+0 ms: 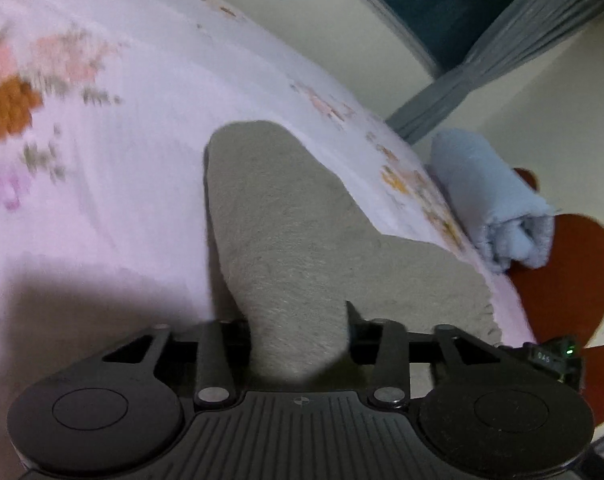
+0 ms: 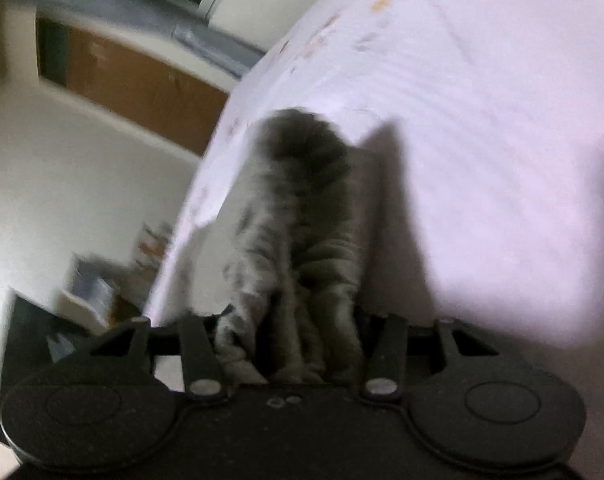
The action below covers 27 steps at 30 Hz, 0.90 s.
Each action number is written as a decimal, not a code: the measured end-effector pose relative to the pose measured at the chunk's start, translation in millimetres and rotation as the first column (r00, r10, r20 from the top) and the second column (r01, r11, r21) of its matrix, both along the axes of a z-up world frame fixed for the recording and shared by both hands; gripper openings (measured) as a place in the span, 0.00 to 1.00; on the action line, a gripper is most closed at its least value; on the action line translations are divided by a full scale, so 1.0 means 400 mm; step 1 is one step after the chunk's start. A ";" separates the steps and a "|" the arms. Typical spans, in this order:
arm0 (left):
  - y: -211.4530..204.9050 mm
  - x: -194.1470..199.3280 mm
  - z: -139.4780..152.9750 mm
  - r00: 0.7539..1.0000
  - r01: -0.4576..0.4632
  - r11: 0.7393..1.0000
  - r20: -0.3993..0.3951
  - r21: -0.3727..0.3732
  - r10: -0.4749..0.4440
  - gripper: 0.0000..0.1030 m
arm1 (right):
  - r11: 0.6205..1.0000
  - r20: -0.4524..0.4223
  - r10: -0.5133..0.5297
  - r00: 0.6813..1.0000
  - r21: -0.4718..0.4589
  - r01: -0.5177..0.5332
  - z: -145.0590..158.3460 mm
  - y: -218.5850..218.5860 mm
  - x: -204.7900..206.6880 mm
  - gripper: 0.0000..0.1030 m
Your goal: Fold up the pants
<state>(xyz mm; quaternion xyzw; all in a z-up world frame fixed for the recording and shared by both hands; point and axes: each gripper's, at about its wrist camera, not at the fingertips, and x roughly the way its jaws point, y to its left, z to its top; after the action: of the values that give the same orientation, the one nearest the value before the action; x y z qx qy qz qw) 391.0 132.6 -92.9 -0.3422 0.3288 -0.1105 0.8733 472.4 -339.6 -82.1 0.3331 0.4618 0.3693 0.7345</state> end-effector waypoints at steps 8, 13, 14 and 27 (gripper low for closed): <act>0.017 -0.115 0.099 0.993 -0.116 0.938 0.041 0.326 0.108 1.00 | 0.973 0.127 -0.124 0.984 -0.181 0.146 0.111 -0.131 -0.076 0.72; -0.041 -0.201 0.168 0.977 -0.208 0.850 0.137 0.484 0.162 1.00 | 0.913 0.422 -0.096 0.901 -0.323 0.248 0.256 -0.071 -0.193 0.76; -0.064 -0.213 0.175 0.974 -0.223 0.830 0.156 0.512 0.165 1.00 | 0.902 0.497 -0.059 0.866 -0.346 0.260 0.279 -0.027 -0.217 0.76; -0.140 -0.256 0.159 0.972 -0.234 0.762 0.124 0.604 0.200 1.00 | 0.679 0.649 0.130 0.750 -0.610 0.409 0.207 0.153 -0.291 0.93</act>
<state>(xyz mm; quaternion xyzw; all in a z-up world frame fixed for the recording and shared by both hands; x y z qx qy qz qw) 288.7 76.8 -29.2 -0.0723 0.2819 0.0953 0.9520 356.0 -278.4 0.7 -0.0942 0.2571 0.1867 0.9435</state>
